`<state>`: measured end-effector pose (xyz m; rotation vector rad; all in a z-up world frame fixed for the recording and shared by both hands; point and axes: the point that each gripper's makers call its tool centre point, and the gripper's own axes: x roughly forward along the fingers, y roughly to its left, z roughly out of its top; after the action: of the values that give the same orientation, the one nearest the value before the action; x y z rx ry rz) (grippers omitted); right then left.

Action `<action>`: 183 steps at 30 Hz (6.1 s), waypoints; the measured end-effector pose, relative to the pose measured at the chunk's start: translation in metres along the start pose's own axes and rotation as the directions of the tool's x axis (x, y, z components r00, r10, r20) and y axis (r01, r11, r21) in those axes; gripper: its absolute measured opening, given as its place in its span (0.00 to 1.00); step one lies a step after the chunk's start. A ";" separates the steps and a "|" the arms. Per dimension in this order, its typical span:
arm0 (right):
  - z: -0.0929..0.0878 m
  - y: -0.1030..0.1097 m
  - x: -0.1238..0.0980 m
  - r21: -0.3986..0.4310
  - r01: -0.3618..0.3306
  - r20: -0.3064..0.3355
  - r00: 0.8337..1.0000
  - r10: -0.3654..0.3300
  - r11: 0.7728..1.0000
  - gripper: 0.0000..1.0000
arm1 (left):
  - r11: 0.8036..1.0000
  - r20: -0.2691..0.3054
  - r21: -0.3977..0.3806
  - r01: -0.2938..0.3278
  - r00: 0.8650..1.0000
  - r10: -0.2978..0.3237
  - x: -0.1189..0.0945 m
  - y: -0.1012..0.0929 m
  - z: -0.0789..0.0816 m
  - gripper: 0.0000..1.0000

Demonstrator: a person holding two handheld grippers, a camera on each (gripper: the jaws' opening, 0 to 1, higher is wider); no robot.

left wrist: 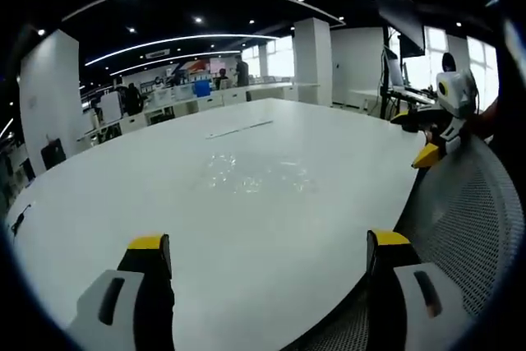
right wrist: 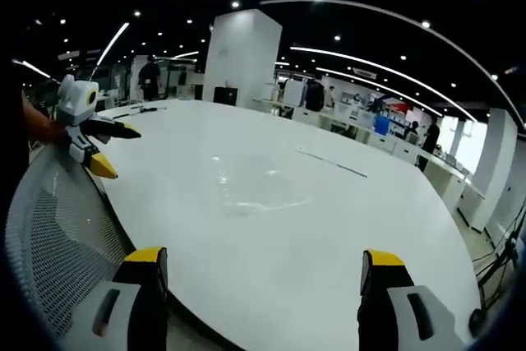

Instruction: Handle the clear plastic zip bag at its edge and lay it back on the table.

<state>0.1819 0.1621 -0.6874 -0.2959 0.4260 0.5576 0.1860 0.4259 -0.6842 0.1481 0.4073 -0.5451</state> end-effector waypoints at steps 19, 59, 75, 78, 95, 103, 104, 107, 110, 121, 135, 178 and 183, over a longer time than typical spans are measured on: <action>0.006 -0.004 -0.001 0.036 0.021 0.035 0.999 -0.022 0.999 0.95 | 1.000 -0.031 0.018 0.003 1.000 -0.003 0.002 -0.003 -0.003 0.99; -0.006 -0.001 0.000 -0.005 -0.004 -0.034 0.999 0.004 1.000 0.95 | 0.999 -0.103 0.049 -0.009 0.995 0.014 0.006 0.006 -0.022 0.99; -0.007 -0.003 0.000 0.003 0.007 -0.039 0.999 -0.007 1.000 0.94 | 0.996 -0.099 0.081 -0.022 0.995 0.030 0.013 0.010 0.014 0.99; -0.007 -0.003 0.000 0.004 0.008 -0.038 0.999 -0.008 1.000 0.94 | 0.997 -0.099 0.079 -0.020 0.995 0.028 0.015 0.009 0.019 0.99; -0.008 -0.006 -0.001 0.015 0.024 -0.043 0.999 -0.023 1.000 0.92 | 0.991 -0.126 0.134 0.010 0.992 0.007 0.045 0.013 0.028 0.97; -0.009 -0.007 -0.001 0.020 0.029 -0.045 0.999 -0.028 0.999 0.91 | 0.988 -0.135 0.149 0.037 0.991 -0.017 0.058 0.003 0.031 0.96; -0.009 -0.007 -0.002 0.021 0.030 -0.045 0.999 -0.029 0.999 0.91 | 0.988 -0.138 0.150 0.041 0.990 -0.020 0.060 0.002 0.031 0.96; -0.009 -0.007 -0.002 0.024 0.031 -0.047 0.998 -0.030 0.999 0.90 | 0.986 -0.148 0.159 0.053 0.989 -0.029 0.066 -0.004 0.029 0.95; -0.009 -0.008 -0.002 0.026 0.033 -0.047 0.998 -0.032 0.999 0.90 | 0.985 -0.154 0.163 0.059 0.988 -0.034 0.070 -0.008 0.029 0.95; -0.009 -0.008 -0.002 0.028 0.033 -0.046 0.998 -0.032 0.999 0.89 | 0.981 -0.171 0.170 0.088 0.983 -0.058 0.087 -0.017 0.030 0.94; -0.010 -0.009 -0.002 0.030 0.037 -0.051 0.998 -0.035 0.999 0.88 | 0.975 -0.193 0.191 0.115 0.978 -0.078 0.112 -0.014 0.031 0.89; -0.010 -0.011 -0.002 0.041 0.050 -0.051 0.998 -0.048 0.998 0.82 | 0.951 -0.305 0.180 0.251 0.933 -0.189 0.174 -0.054 0.006 0.70; -0.010 -0.011 -0.002 0.041 0.047 -0.053 0.998 -0.045 0.998 0.80 | 0.942 -0.325 0.190 0.276 0.923 -0.205 0.178 -0.071 0.006 0.66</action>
<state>0.1830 0.1484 -0.6938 -0.2797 0.4800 0.4960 0.2888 0.2800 -0.7546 0.4149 0.6645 -0.8201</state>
